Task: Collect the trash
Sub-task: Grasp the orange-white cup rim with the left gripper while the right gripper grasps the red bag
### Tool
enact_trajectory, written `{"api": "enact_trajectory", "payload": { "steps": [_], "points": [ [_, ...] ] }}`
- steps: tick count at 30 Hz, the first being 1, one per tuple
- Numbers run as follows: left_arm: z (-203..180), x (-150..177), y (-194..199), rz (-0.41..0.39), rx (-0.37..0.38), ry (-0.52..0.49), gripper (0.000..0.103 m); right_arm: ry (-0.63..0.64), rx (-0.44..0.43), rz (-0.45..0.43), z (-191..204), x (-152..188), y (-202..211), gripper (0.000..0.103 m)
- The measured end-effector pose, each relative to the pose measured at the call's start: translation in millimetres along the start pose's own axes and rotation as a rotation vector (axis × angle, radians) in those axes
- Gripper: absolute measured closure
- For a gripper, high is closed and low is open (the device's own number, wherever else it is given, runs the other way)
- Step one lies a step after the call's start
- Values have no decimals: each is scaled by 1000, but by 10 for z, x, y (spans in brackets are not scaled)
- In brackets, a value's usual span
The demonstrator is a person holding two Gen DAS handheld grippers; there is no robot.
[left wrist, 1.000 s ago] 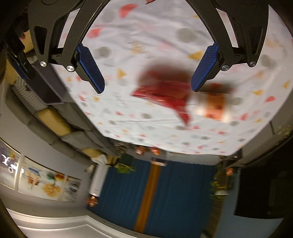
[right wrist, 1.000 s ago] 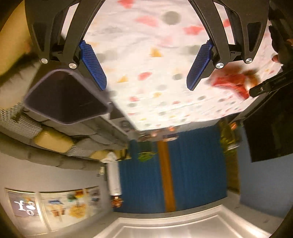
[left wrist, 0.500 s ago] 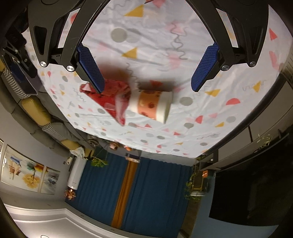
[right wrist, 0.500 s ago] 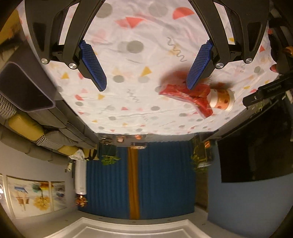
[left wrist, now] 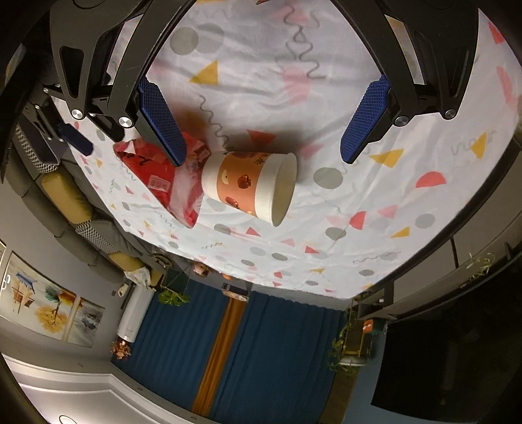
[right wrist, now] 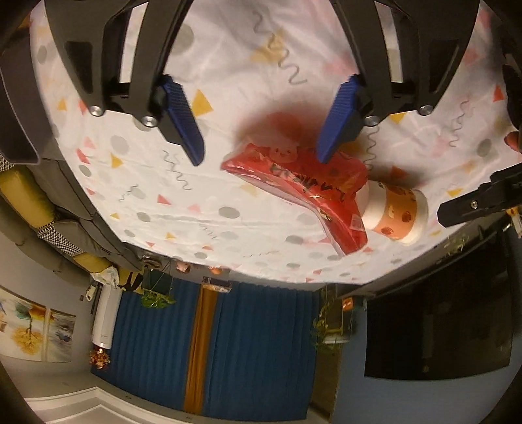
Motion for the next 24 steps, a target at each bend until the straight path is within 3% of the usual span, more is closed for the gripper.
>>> {"api": "enact_trajectory", "payload": {
  "steps": [6,9,16,20,24],
  "points": [
    [-3,-53,-209,31,26,1,11,26,-47,32,109,-23,-204,72],
    [-8,-63,-325,61,50,9,21,19,-64,24,111,-37,-225,85],
    [-43,15,-499,132,114,12,56,-3,-72,4,64,-10,-156,96],
    [-91,57,-508,145,127,-6,76,-11,-74,-5,42,16,-77,97],
    [-156,99,-494,155,144,-17,88,-28,-67,-17,-8,37,21,97]
  ]
}}
Point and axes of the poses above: each gripper's, at about its wrist camera, not at the fingertips, and y roughly against the way its jaws point, z to its left, x to its underside, the point moved 10 cm from there along -y, roughly the way its jaws point, and after that the axes turned 11 degrees about y, right-handed, at the moved point
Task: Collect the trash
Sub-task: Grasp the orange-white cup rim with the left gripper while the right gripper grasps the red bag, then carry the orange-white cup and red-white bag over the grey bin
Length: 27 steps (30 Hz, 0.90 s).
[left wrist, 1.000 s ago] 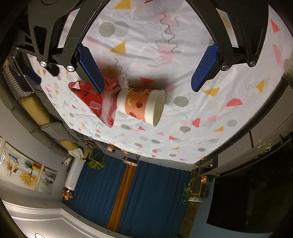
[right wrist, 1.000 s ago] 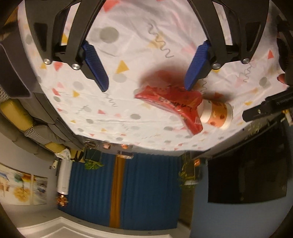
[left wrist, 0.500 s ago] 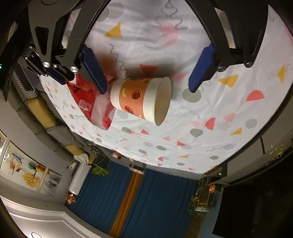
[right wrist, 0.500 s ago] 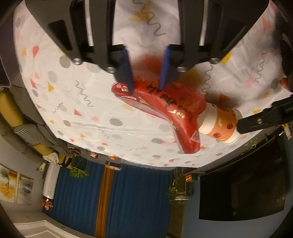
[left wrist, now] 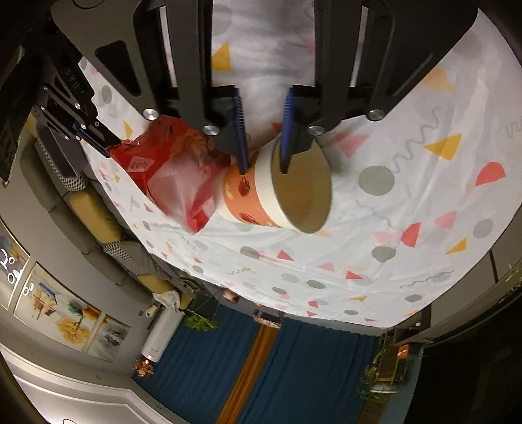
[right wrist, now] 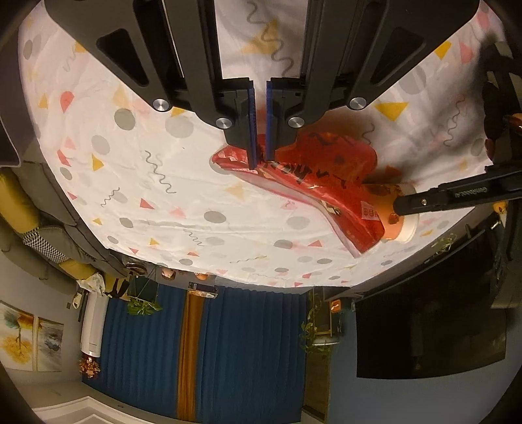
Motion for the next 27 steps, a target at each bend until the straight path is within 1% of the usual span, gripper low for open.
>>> {"api": "enact_trajectory", "payload": {
  "steps": [2,4,10,16,21,27],
  "points": [
    [-53,18,4,1,6,-12,97,-12,2,-4,-36,13,43,97],
    [-97,36,15,-2,10,-22,101,-21,7,-10,-76,24,95,97],
    [-241,78,139,-33,-13,-41,101,-53,26,-28,-227,67,308,98],
    [-536,166,330,-65,-21,-101,101,-90,47,-59,-428,117,585,98],
    [-831,302,439,-70,-2,-146,101,-120,70,-75,-607,206,807,102],
    [-1237,481,544,-73,33,-217,101,-159,107,-102,-862,293,1072,102]
  ]
}}
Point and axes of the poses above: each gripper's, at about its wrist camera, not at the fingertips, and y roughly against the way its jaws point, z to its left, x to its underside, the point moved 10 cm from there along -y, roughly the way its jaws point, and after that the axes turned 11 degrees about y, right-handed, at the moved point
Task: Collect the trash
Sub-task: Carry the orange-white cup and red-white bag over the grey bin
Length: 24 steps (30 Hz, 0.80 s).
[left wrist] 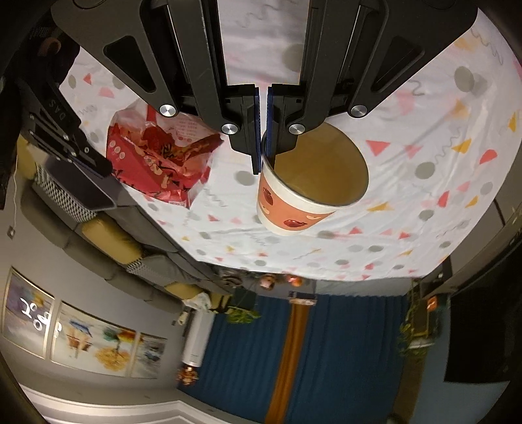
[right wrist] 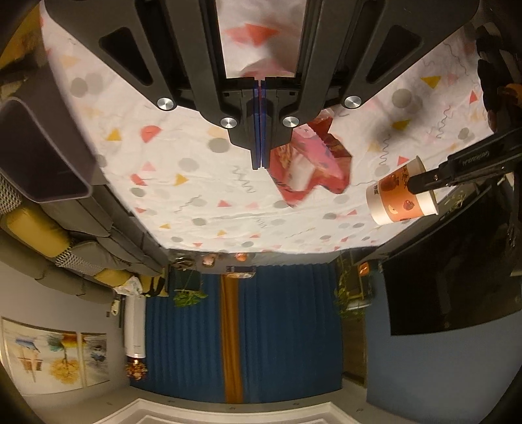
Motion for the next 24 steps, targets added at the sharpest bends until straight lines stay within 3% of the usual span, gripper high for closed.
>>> {"api": "enact_trajectory", "payload": {
  "steps": [10,24],
  "points": [
    [-625,96,40,6,69,-68,101,-68,76,-31,-529,84,344,102],
    [-2106,255,-258,46,253,-212,101,-133,280,-94,-1750,-76,833,102]
  ]
}}
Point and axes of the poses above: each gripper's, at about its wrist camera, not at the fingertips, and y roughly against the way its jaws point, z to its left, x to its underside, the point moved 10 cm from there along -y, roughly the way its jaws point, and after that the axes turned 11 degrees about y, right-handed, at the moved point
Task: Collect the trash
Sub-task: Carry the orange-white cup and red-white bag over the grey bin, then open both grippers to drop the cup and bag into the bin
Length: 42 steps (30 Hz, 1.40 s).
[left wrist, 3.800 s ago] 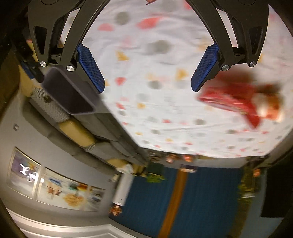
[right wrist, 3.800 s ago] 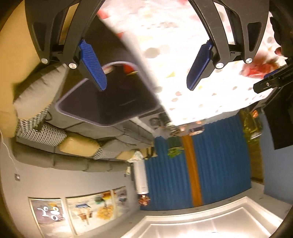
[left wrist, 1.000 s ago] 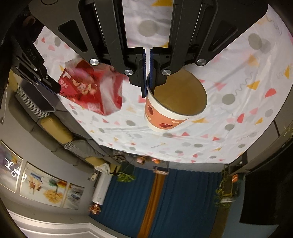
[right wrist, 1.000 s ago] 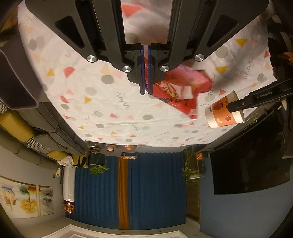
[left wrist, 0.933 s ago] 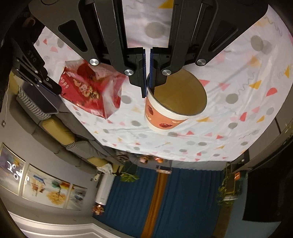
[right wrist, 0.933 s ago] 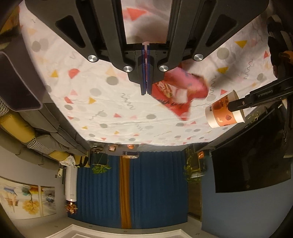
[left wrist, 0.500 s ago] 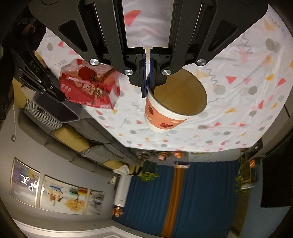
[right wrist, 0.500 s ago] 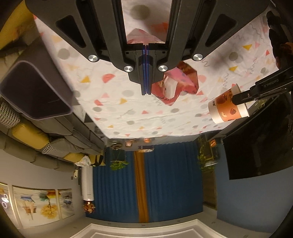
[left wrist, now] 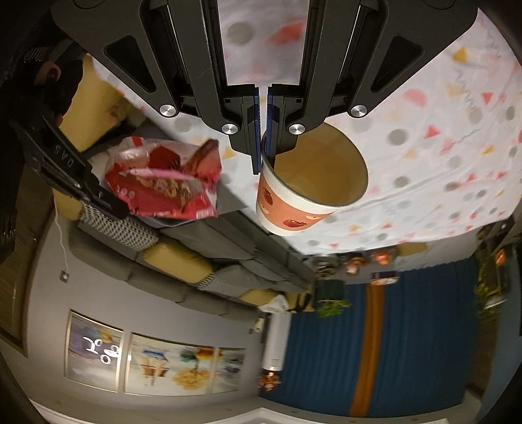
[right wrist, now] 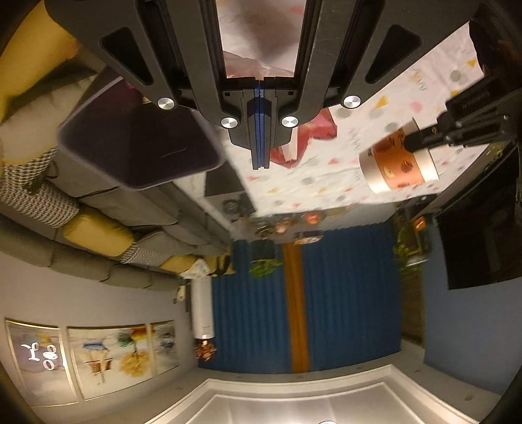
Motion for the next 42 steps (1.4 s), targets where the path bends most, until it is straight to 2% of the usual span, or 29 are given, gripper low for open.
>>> {"api": "enact_trajectory", "payload": {
  "steps": [7,12,15,21,30,32,34,36,39,41,42],
  "points": [
    [-692,-90,-507,39,98,-59,101,-75,135,2,-743,37,-33,102],
    [-1226,-65,-926,81,177,-90,101,-108,198,47,-1053,255,-169,102],
    [-1442,-1,-1093,97,206,-108,101,-142,207,80,-1201,421,-251,102],
    [-1630,202,-1301,141,247,-113,101,-180,219,147,-1330,742,-448,102],
    [-1694,349,-1476,196,288,-99,101,-208,225,184,-1404,855,-537,101],
    [-1718,365,-1519,206,290,-105,101,-208,226,187,-1416,873,-534,98],
    [-1730,395,-1551,216,288,-106,100,-215,235,188,-1432,884,-516,89],
    [-1718,420,-1599,236,283,-99,96,-227,239,180,-1472,888,-496,66],
    [-1708,442,-1618,252,289,-90,84,-237,249,168,-1491,875,-446,60],
    [-1670,454,-1613,249,279,-90,54,-239,260,160,-1506,861,-409,56],
    [-1642,449,-1609,244,272,-84,49,-242,264,155,-1539,855,-397,55]
  ]
}}
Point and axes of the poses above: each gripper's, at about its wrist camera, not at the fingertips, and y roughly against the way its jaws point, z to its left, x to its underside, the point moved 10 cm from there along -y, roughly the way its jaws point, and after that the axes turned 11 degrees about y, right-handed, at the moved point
